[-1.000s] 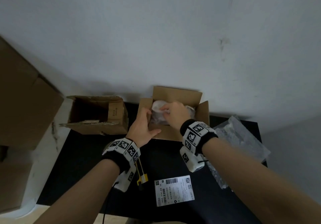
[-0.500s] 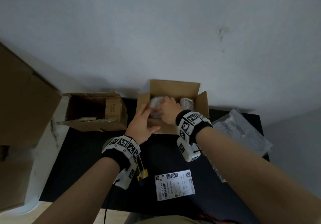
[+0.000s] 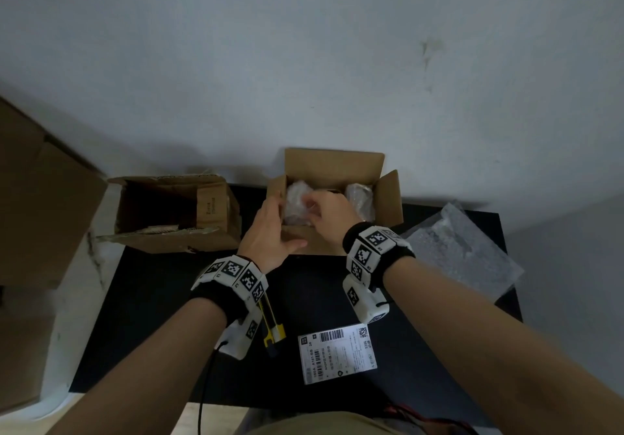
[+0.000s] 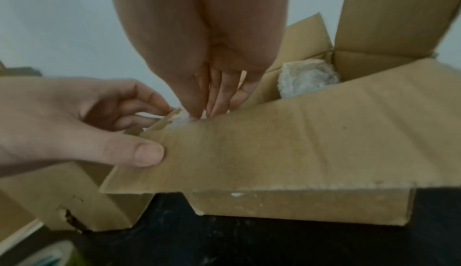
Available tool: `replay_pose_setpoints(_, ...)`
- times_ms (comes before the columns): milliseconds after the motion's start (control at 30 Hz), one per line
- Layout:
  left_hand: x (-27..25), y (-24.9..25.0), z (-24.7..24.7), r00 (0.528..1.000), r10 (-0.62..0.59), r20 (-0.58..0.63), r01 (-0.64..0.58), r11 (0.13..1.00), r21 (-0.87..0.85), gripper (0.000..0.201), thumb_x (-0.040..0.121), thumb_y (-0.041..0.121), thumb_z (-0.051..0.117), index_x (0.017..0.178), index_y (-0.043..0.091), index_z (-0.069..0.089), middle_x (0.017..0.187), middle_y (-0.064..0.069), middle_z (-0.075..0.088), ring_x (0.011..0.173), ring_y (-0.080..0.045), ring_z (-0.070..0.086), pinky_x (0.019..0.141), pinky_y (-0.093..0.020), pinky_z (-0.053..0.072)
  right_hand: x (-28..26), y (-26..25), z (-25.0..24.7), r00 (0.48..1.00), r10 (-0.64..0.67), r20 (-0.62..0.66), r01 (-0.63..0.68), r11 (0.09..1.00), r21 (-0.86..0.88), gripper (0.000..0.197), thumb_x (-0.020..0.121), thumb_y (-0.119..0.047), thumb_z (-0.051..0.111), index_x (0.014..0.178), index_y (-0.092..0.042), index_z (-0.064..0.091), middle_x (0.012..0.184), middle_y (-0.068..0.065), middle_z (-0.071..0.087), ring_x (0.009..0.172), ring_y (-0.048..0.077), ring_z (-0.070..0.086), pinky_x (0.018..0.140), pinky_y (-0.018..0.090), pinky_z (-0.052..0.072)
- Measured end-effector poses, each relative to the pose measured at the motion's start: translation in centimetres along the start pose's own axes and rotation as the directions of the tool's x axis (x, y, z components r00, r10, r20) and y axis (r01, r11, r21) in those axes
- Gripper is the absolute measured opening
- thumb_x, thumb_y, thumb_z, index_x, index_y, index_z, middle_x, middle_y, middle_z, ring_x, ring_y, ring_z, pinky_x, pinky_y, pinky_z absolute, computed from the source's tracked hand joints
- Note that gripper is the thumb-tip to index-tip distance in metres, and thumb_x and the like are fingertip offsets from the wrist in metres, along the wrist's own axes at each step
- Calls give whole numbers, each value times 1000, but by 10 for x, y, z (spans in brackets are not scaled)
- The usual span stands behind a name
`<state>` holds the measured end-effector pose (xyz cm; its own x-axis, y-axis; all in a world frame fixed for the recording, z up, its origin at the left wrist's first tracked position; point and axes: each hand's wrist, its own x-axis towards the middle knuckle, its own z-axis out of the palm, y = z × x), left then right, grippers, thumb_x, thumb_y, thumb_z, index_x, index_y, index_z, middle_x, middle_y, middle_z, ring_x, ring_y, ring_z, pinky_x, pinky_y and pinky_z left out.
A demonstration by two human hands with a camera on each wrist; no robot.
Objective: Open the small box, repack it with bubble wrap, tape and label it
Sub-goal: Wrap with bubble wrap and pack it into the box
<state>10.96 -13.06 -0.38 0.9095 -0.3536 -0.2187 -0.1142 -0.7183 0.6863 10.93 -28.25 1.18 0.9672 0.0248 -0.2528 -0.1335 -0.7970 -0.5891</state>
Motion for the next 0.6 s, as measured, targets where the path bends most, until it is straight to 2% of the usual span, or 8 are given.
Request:
replay_pose_setpoints(100, 0, -2, 2, 1000, -4, -16, 4, 1000, -18, 78, 70, 27, 80, 132, 17, 33, 127, 0, 44, 117, -16, 45, 92, -32, 43, 6, -1, 0, 998, -65, 24, 68, 981, -179, 22, 87, -9, 54, 108, -12, 61, 110, 9, 64, 104, 28, 58, 91, 39, 42)
replay_pose_setpoints(167, 1, -3, 2, 1000, 11, -4, -11, 1000, 4, 78, 71, 28, 79, 134, 16, 33, 130, -1, 41, 120, -17, 43, 94, -32, 42, 7, -2, -2, 989, -123, 85, 143, 946, -290, 24, 91, -15, 49, 114, -15, 59, 119, 7, 56, 112, 25, 50, 92, 35, 32)
replay_pose_setpoints(233, 2, -5, 2, 1000, 19, 16, -20, 999, 28, 78, 72, 30, 78, 136, 16, 34, 137, -1, 37, 124, -18, 41, 98, -34, 41, 8, -2, -6, 978, -139, 157, 189, 907, -376, 28, 94, -22, 45, 118, -17, 59, 127, 8, 45, 121, 26, 40, 94, 36, 30)
replay_pose_setpoints(300, 3, -5, 2, 999, 22, 23, -22, 999, 28, 79, 73, 30, 78, 137, 15, 34, 141, -1, 34, 127, -18, 39, 101, -36, 40, 8, -2, -10, 964, -118, 240, 218, 867, -448, 33, 95, -28, 43, 123, -19, 59, 138, 7, 35, 130, 26, 30, 100, 39, 28)
replay_pose_setpoints(367, 4, -5, 2, 1000, 24, 18, -25, 999, 30, 79, 72, 30, 78, 137, 16, 35, 141, -1, 34, 128, -18, 38, 102, -36, 39, 8, -4, -12, 946, -77, 314, 221, 862, -456, 39, 97, -31, 38, 132, -19, 51, 147, 7, 27, 136, 26, 22, 107, 41, 24)
replay_pose_setpoints(500, 4, -3, 2, 1000, 13, 24, -14, 998, 57, 79, 72, 31, 78, 137, 17, 36, 143, 0, 33, 129, -19, 39, 104, -39, 40, 9, -10, -6, 949, -37, 314, 174, 891, -420, 52, 97, -32, 31, 146, -15, 26, 152, 4, 24, 140, 22, 20, 114, 38, 13)
replay_pose_setpoints(600, 2, -4, 1, 999, 15, 38, -18, 996, 82, 80, 72, 33, 78, 138, 16, 36, 147, 1, 30, 130, -19, 40, 103, -40, 41, 8, -10, 6, 941, 26, 336, 140, 876, -461, 53, 98, -34, 25, 147, -15, 22, 156, 3, 17, 144, 21, 11, 116, 40, 7)
